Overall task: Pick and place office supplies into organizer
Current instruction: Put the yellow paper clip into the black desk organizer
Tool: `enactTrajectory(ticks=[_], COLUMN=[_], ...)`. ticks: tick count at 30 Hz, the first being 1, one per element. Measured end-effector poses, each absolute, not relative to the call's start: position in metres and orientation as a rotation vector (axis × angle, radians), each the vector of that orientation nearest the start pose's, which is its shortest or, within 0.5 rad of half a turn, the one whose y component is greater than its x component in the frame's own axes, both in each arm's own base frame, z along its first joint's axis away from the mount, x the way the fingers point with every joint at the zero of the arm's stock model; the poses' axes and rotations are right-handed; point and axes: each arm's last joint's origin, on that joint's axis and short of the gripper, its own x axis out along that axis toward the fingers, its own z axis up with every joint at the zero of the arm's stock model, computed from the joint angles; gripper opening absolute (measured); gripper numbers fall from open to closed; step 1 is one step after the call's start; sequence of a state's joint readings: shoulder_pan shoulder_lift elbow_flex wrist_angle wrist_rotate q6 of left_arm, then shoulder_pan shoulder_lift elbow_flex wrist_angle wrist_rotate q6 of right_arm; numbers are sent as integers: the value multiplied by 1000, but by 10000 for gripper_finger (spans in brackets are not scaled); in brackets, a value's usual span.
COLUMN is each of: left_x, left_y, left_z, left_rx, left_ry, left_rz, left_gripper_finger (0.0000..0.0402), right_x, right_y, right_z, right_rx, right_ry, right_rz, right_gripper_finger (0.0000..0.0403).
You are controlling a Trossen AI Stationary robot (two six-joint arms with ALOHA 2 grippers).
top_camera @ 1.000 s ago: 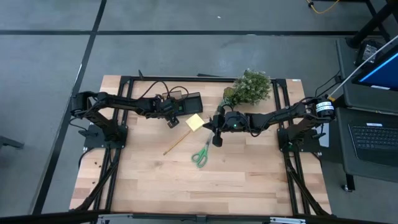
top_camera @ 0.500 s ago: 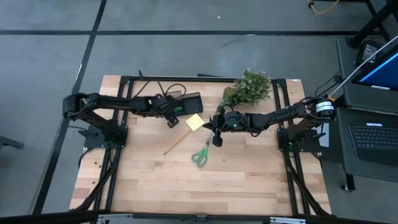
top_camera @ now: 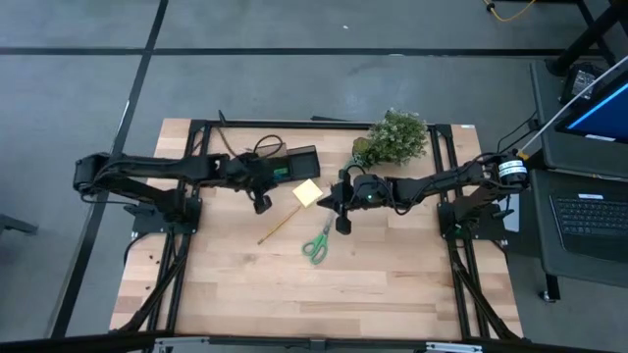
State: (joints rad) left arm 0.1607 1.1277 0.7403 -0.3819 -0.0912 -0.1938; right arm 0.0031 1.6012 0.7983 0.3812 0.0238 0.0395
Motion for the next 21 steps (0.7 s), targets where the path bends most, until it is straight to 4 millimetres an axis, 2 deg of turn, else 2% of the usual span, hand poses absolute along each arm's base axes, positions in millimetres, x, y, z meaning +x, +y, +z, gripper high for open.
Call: enactTrajectory(ticks=[4, 8, 11, 16, 21], left_x=[218, 211, 206, 204, 199], left_y=[22, 6, -7, -32, -50], left_z=[257, 272, 276, 276, 252], left_rx=[-145, -57, -21, 38, 68], left_ry=[621, 515, 489, 449, 312], left_rz=[241, 294, 291, 264, 206], left_gripper_finger=[2, 2, 2, 2, 2], right_x=[337, 343, 345, 345, 343], right_y=[1, 1, 1, 3, 3], right_z=[206, 223, 231, 233, 232], right_rx=[44, 30, -14, -77, -92], right_ry=[530, 614, 652, 677, 697], right_rz=[-33, -32, -18, 9, 10], right_gripper_finger=[12, 12, 12, 12, 23])
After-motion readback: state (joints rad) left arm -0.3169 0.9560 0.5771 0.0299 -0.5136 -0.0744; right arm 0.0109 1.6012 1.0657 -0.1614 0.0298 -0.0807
